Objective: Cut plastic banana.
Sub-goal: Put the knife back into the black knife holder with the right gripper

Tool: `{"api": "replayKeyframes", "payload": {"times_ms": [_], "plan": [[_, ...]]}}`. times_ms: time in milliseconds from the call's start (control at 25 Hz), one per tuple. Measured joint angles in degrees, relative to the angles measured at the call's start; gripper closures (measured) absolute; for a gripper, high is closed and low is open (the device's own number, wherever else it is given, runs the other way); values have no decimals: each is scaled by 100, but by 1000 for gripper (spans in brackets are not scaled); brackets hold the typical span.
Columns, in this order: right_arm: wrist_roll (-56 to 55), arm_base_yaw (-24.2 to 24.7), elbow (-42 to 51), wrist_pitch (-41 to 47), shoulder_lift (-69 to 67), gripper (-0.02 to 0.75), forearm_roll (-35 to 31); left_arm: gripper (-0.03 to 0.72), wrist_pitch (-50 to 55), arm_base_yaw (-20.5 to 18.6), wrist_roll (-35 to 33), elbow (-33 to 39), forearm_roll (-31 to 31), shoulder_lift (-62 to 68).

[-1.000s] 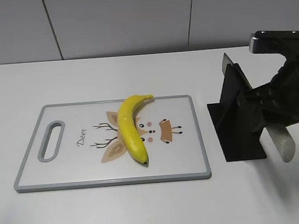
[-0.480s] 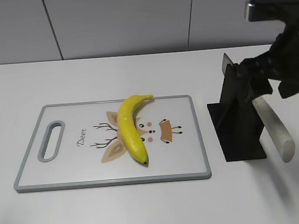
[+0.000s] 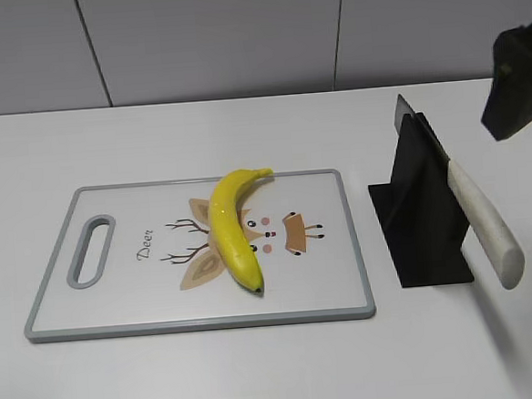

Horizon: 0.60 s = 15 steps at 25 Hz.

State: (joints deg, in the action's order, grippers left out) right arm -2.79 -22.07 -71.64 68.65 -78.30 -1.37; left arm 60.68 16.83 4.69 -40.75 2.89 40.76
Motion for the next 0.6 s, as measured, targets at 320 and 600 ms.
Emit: {"api": "replayKeyframes", "payload": {"times_ms": [320,600], "plan": [[66,0,35,73,1141,141,-30,2,641,0,-435,129,-332,-665],[113,0,1026,26,2292,142,-280,25,711,0,-469,509,-320,-2208]]}}
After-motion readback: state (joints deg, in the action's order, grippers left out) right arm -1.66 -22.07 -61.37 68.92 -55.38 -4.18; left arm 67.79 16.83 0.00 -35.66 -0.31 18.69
